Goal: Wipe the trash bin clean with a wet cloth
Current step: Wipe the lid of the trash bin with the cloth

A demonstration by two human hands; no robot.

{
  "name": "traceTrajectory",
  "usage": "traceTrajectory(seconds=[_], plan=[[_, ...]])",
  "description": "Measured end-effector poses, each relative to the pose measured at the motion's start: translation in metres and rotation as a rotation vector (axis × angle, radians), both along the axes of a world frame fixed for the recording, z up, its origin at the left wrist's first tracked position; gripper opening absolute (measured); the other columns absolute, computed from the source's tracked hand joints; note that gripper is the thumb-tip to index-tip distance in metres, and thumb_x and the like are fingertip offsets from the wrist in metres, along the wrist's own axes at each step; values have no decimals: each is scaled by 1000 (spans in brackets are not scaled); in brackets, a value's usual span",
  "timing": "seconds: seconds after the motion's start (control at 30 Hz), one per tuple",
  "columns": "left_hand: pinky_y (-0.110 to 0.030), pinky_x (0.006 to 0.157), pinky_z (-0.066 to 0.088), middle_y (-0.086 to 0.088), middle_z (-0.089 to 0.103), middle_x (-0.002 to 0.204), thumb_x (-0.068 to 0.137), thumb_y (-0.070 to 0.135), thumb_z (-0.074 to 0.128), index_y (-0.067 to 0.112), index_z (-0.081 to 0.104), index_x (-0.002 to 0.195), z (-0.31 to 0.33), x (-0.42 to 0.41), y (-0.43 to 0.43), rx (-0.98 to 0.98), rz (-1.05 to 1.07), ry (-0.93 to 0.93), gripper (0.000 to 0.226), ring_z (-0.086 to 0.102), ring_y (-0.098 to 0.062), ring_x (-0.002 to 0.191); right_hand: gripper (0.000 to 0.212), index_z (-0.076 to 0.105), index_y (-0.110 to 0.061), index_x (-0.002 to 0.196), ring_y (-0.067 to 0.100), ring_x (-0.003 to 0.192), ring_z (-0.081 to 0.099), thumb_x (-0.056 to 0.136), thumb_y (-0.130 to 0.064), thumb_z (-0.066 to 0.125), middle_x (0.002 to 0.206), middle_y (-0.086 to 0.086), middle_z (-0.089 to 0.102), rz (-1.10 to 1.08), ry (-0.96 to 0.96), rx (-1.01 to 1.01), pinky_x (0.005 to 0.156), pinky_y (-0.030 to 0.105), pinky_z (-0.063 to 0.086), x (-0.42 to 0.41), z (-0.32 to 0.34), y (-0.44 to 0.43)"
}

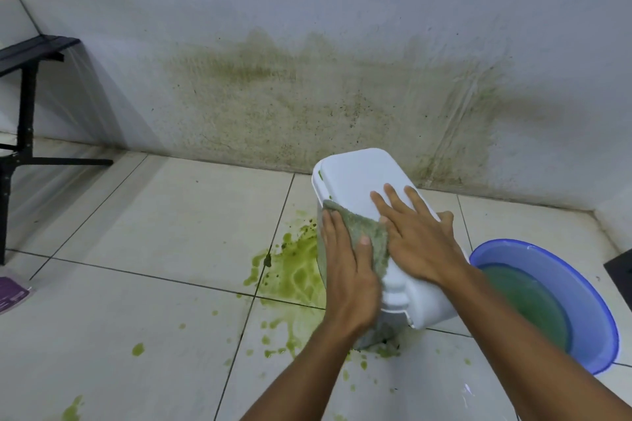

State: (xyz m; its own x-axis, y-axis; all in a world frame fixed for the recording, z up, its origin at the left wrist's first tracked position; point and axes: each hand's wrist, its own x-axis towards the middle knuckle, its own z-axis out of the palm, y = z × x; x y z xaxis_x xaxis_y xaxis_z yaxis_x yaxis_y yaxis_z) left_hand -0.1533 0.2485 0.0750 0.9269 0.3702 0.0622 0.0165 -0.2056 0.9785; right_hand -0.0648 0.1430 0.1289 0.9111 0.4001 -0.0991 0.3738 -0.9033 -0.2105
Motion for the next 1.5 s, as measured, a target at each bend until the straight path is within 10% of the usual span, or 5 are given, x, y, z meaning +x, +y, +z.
traceTrajectory(seconds=[0.3, 0.47, 0.97, 1.2, 1.5], plan=[[-39, 131, 1, 17, -17, 170, 113, 38, 31, 28, -6, 164, 15, 38, 35, -20, -61, 90, 65, -13, -1, 157, 44, 33, -46, 149, 11, 146, 21, 106, -43, 21, 156, -17, 36, 61, 24, 153, 112, 48, 16, 39, 17, -12], [-30, 130, -2, 37, -19, 163, 104, 47, 33, 41, -7, 160, -5, 2, 16, -69, -105, -8, 69, -15, 14, 151, 51, 8, -45, 156, 12, 151, -19, 106, -47, 18, 165, -17, -9, 160, 76, 28, 120, 55, -11, 50, 6, -1], [-9, 120, -8, 32, -18, 166, 103, 51, 28, 34, -6, 163, -1, -23, -21, -26, 33, -40, 71, -17, 12, 151, 51, 9, -45, 156, 5, 151, -14, 106, -44, 20, 165, -20, -6, 156, 27, 76, 123, 46, 12, 48, -2, 0], [-37, 130, 3, 12, -15, 172, 112, 27, 33, 21, -4, 165, 27, 66, 41, -6, 17, 152, 66, -10, -5, 158, 50, 10, -46, 155, 6, 152, -12, 107, -45, 22, 165, -21, -4, 160, 34, 76, 123, 48, 13, 46, 4, 3], [-11, 122, -8, 25, -21, 168, 107, 47, 32, 32, -8, 164, 3, 10, 4, 26, 13, 20, 71, -19, 12, 151, 51, 9, -45, 156, 6, 152, -11, 107, -44, 21, 165, -21, -4, 165, 30, 65, 123, 50, 13, 46, 3, 2]])
